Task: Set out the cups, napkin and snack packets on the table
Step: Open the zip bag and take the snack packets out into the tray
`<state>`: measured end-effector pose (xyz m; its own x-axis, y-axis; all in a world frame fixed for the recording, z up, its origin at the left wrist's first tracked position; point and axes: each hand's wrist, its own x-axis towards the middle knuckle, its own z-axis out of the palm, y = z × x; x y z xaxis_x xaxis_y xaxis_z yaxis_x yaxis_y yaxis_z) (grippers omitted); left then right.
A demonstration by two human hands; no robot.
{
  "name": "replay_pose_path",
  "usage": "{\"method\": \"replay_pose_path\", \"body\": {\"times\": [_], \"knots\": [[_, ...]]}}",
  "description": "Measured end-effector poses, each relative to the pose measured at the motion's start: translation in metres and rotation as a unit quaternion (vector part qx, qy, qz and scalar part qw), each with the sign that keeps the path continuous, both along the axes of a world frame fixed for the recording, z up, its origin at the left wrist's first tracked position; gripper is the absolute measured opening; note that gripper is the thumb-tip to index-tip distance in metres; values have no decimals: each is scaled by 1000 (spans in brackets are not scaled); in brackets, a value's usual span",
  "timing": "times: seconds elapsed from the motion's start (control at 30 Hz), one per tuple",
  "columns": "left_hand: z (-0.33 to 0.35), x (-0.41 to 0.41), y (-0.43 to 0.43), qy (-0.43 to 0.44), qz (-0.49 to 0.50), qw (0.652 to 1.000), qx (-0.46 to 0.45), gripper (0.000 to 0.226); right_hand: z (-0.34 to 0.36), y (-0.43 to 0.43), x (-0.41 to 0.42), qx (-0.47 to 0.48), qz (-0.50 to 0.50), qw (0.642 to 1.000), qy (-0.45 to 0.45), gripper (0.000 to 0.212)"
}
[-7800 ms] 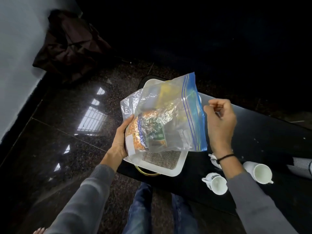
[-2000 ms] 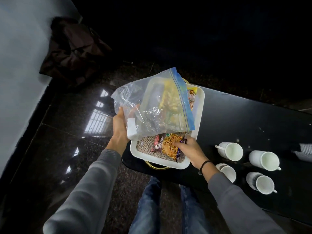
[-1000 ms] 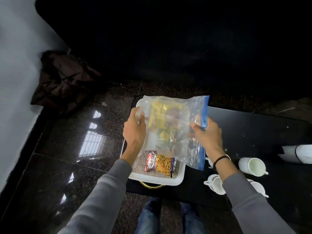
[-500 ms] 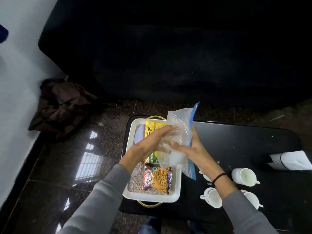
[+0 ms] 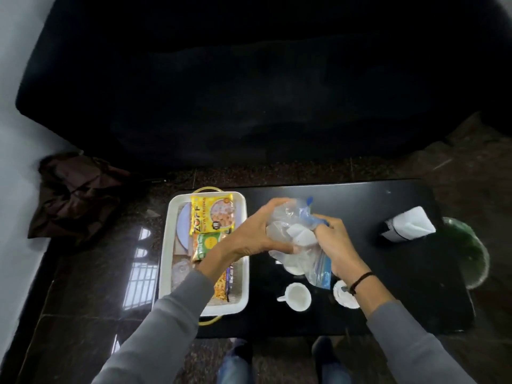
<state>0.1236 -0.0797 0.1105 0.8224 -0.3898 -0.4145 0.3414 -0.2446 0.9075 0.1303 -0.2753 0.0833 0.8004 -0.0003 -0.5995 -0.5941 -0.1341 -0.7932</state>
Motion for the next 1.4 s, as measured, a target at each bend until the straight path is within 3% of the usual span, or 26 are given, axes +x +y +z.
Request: {"method": "replay_pose_path", "body": {"times": [0.13,0.23,0.53,0.67,0.77,0.9,1.0,1.13,1.27,1.4], "knots": [[3,5,-70,-67,15,992,103,44,6,-59,-11,18,-26,999,15,29],[5,9,-128,-73,11,992,107,24,12,-108,-21,48,-59,997,11,36],[-18,2,-289,-2,19,997,77,10,-5,-255,-69,157,-195,968,-14,21],[-47,-6,-360,0,-6,995,102,3,-27,-307,-87,179,-234,955,-26,53],[-68,-8,-408,16,-49,993,102,10,-43,-343,-93,163,-237,958,-18,62],[-105,-4,-456,47,-118,989,80,23,-74,-390,-86,101,-349,932,4,32],[-132,8,-492,53,-123,989,62,36,-105,-413,-67,44,-425,904,23,22],[-165,31,-536,95,-43,993,63,56,-155,-439,-34,-9,-507,860,62,43],[-201,56,-572,205,-5,977,60,51,-198,-475,-5,99,-551,826,64,37],[-221,73,-594,238,-47,968,64,61,-227,-507,10,192,-543,812,93,58]]}}
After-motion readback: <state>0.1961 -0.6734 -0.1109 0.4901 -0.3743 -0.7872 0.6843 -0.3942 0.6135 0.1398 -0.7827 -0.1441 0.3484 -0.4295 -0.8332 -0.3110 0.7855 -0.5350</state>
